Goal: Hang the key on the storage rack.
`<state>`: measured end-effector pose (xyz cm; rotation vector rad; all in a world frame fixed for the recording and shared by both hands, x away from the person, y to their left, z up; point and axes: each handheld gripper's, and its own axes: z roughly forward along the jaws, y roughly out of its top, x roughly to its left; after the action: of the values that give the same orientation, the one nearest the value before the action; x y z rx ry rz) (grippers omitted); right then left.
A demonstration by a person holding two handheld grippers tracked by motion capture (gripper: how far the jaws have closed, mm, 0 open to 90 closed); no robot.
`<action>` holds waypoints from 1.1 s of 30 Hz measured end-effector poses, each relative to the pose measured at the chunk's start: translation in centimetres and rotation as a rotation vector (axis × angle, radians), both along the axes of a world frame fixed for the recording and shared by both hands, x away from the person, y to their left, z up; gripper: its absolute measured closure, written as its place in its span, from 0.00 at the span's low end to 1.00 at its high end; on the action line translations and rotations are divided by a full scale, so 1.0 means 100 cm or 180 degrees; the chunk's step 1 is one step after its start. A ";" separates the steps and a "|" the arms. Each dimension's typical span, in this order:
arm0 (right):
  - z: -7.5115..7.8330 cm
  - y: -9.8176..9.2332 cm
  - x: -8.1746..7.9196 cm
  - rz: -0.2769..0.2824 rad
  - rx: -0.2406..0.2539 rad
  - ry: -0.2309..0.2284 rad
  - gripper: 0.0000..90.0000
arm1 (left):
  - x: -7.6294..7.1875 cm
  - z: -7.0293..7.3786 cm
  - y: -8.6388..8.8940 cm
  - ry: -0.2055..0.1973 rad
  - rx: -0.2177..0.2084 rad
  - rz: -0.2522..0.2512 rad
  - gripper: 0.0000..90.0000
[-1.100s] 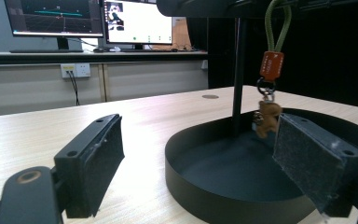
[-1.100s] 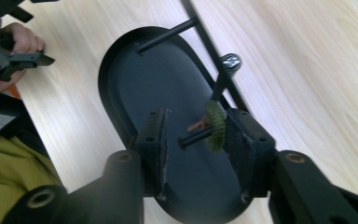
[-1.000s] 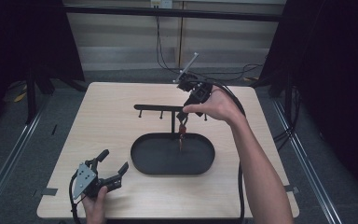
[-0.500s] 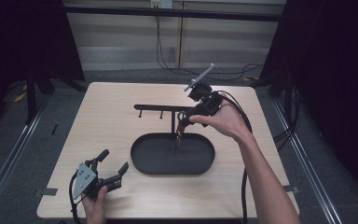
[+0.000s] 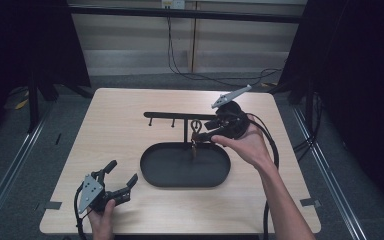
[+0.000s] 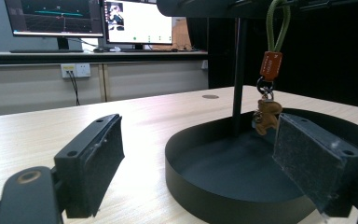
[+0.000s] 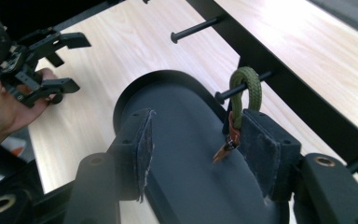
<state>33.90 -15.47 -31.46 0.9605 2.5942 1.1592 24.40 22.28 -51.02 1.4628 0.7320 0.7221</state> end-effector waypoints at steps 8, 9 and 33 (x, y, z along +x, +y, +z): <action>-0.021 -0.005 -0.021 -0.0159 0.0233 -0.0242 0.47 | 0.000 0.000 0.000 0.0000 0.0001 0.0000 0.17; -0.028 -0.006 -0.027 -0.0175 0.0294 -0.0292 0.47 | 0.000 0.000 0.000 0.0000 0.0001 0.0000 0.17; -0.143 -0.051 -0.096 -0.1251 0.1202 -0.0943 0.15 | 0.000 0.000 0.000 0.0000 0.0003 0.0000 0.17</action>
<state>24.31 -20.52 -45.81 1.1910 1.8860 1.5588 24.40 22.29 -51.02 1.4638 0.7316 0.7224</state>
